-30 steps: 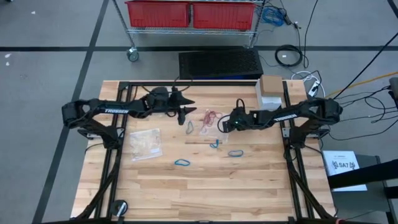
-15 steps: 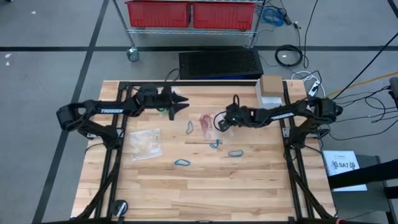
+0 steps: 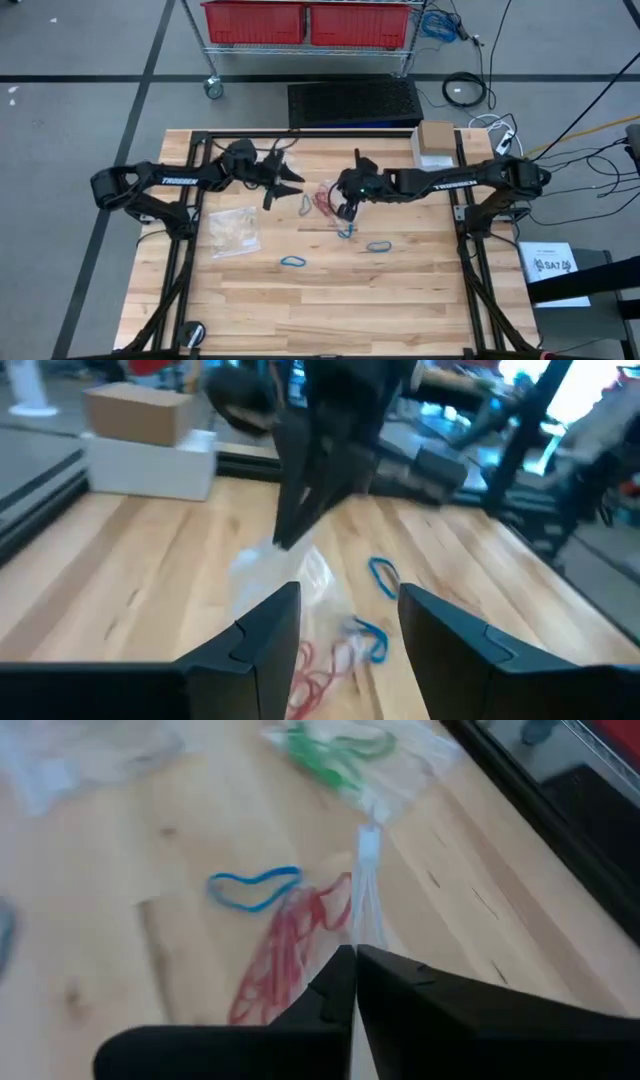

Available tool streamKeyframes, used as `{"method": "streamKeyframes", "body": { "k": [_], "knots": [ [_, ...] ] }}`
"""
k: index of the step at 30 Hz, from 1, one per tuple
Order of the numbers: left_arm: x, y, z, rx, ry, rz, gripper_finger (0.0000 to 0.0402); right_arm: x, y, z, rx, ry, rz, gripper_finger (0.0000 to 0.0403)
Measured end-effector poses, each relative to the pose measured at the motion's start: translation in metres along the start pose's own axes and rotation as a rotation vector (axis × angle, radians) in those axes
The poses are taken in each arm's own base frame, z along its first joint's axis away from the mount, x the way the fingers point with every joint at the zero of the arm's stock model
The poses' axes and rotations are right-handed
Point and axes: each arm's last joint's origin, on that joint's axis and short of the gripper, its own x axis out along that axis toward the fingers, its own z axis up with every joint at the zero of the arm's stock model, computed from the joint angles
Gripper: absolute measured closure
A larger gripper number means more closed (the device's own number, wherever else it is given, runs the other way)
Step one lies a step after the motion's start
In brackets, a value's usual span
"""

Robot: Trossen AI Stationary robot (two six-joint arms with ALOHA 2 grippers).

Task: Sort rubber bands
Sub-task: Close the transparent zip bag that contains red rubber bands

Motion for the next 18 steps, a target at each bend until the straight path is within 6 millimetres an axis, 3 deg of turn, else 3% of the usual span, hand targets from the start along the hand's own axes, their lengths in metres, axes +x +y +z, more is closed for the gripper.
{"method": "streamKeyframes", "body": {
  "k": [9,18],
  "knots": [
    [0.013,-0.015,0.000,0.090,0.004,0.041,0.0226,-0.036,0.039,0.034,-0.141,-0.028,0.078,0.0402],
    [0.023,-0.032,0.007,0.086,-0.025,-0.032,0.0226,-0.044,0.047,0.041,-0.164,-0.059,0.082,0.0403]
  ]
}}
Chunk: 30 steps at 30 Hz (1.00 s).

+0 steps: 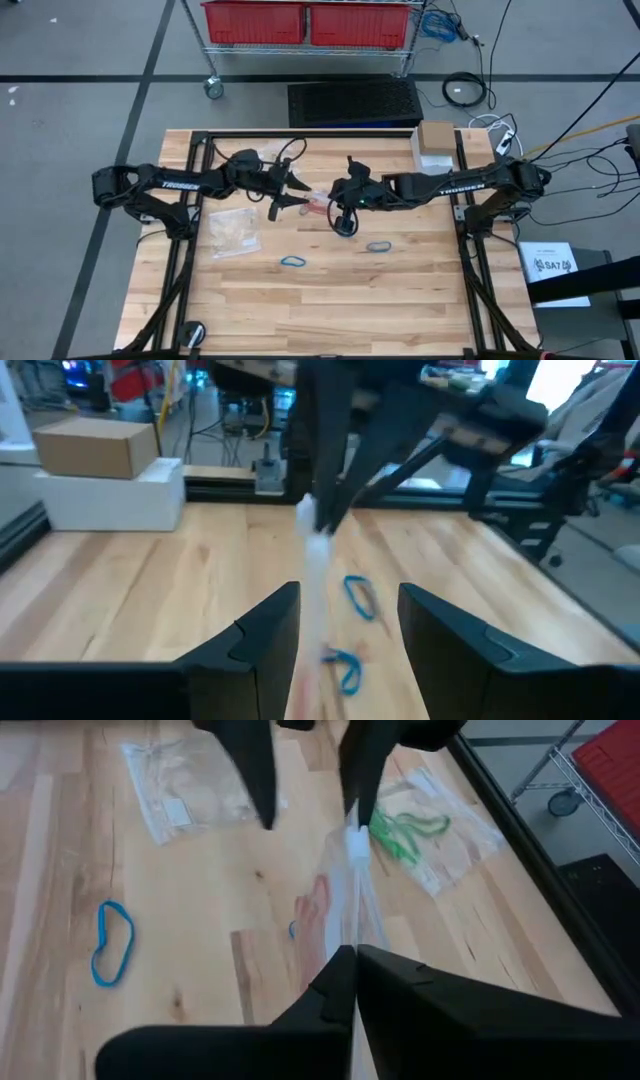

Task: Sort rubber bands
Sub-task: Close the transparent zip bag that contains red rubber bands

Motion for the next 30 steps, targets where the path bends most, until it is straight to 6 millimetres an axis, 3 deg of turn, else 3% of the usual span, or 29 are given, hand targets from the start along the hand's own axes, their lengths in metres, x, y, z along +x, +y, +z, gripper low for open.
{"method": "streamKeyframes", "body": {
  "k": [13,24,30],
  "knots": [
    [0.0053,-0.0018,0.0053,-0.025,0.014,0.064,0.0236,-0.0005,0.0015,0.0019,0.001,-0.020,0.005,0.0403],
    [0.0067,-0.0043,0.0060,0.013,0.009,0.063,0.0389,-0.0005,0.0015,0.0018,0.000,-0.019,0.007,0.0403],
    [0.0067,-0.0042,0.0063,0.016,0.006,0.064,0.0397,-0.0020,0.0013,0.0030,0.031,-0.028,0.016,0.0386]
  ]
}}
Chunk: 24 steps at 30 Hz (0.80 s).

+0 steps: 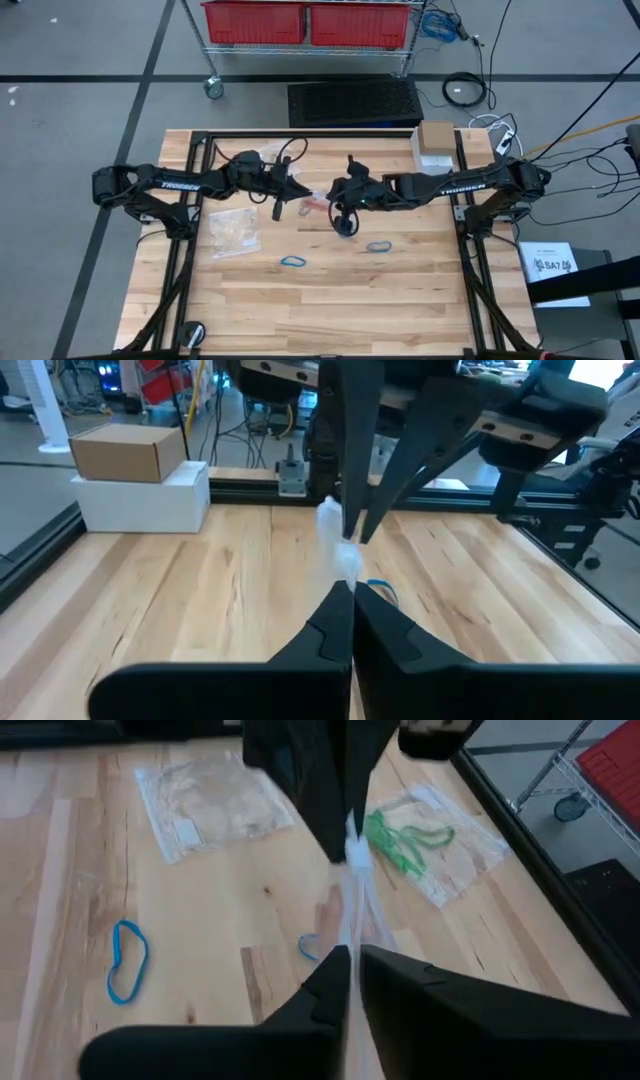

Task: Sort rubber bands
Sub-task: Close the transparent zip bag that contains red rubber bands

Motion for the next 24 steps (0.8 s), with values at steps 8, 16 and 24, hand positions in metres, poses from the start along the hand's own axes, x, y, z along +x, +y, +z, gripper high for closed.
{"method": "streamKeyframes", "body": {
  "k": [8,16,24],
  "knots": [
    [0.000,0.000,0.000,0.016,0.004,0.002,0.0399,0.000,0.001,0.010,0.025,-0.099,0.013,0.0303],
    [0.000,0.000,-0.001,0.016,0.005,0.001,0.0400,0.007,-0.001,0.014,-0.052,-0.143,0.039,0.0263],
    [0.001,-0.003,-0.001,0.026,0.006,-0.011,0.0400,0.019,-0.011,0.012,-0.062,-0.116,0.058,0.0272]
  ]
}}
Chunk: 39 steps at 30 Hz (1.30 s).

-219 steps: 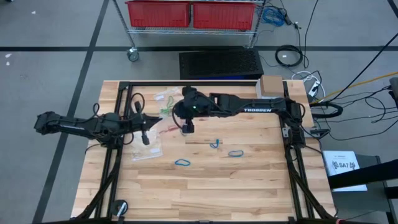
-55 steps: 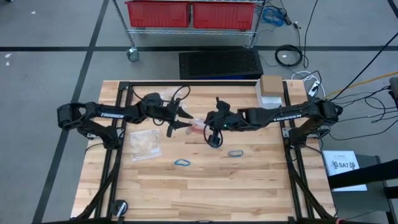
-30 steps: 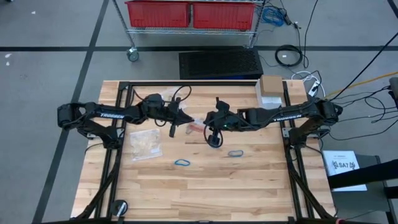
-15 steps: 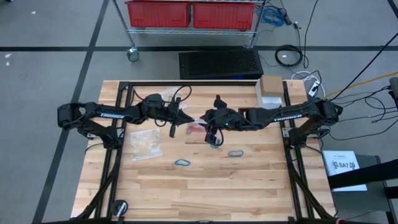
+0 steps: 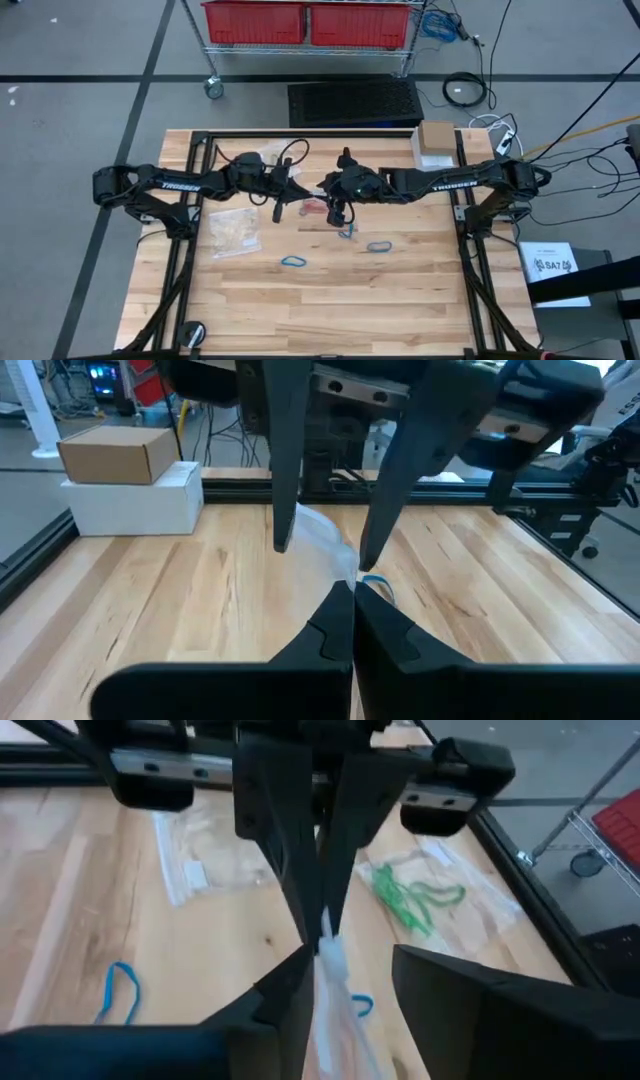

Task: Sort rubber bands
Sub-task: Close the transparent zip bag that contains red rubber bands

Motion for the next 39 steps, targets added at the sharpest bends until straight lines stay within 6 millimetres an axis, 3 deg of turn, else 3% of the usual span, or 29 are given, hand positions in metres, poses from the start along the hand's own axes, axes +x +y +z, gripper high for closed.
{"method": "streamKeyframes", "body": {
  "k": [6,14,26,39],
  "knots": [
    [0.000,0.000,0.000,-0.001,0.000,0.000,0.0400,0.004,-0.004,-0.001,0.005,0.001,0.027,0.0295],
    [0.000,0.000,0.000,-0.002,0.000,0.000,0.0400,0.004,-0.004,0.000,-0.009,-0.008,0.036,0.0391],
    [0.000,0.002,-0.001,-0.006,0.007,0.037,0.0401,0.002,-0.002,-0.012,-0.006,0.115,0.012,0.0392],
    [0.000,0.002,0.000,-0.007,0.001,0.050,0.0401,-0.015,-0.005,-0.031,0.028,0.356,-0.006,0.0394]
  ]
}}
